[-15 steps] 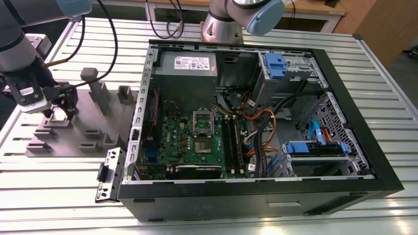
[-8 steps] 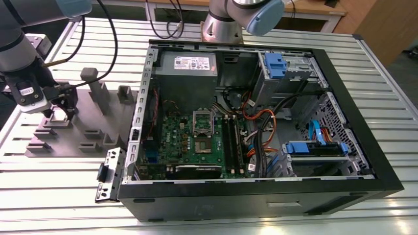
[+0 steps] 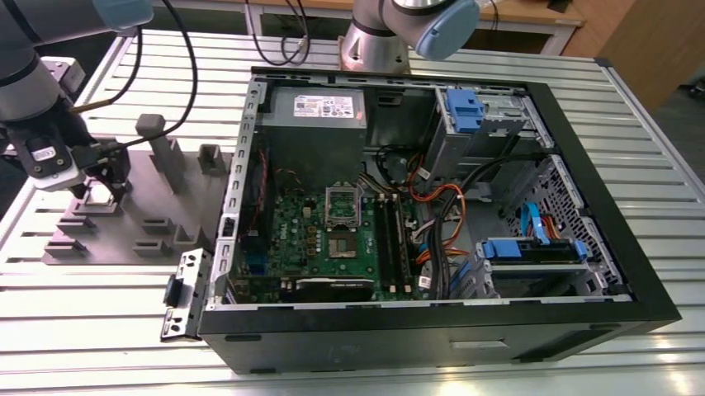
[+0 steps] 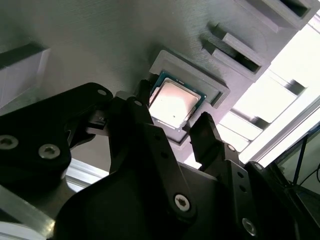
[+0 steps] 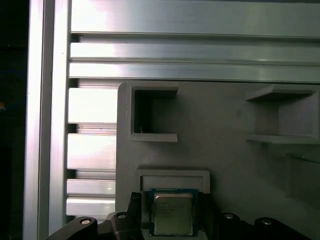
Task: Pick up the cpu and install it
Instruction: 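Pick up the cpu and move it towards the insertion slot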
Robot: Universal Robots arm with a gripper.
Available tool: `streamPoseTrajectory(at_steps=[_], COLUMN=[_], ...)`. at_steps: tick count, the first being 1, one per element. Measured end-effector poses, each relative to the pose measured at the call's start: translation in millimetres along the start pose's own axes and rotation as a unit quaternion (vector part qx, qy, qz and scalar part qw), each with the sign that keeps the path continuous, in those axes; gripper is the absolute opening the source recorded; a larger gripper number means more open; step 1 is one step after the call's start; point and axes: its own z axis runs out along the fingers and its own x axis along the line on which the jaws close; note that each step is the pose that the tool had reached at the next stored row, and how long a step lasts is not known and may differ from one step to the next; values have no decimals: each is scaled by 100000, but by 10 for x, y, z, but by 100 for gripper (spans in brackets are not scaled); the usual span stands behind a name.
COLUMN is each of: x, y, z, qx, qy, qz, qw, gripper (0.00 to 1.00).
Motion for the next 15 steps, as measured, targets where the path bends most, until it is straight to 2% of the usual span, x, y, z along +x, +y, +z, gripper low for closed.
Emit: streamPoseTrajectory(at_steps=[15], x=[0], y=[-4], z=[10], qx=[136], qy=[11], qz=[-164], qw=[100000], gripper=[58])
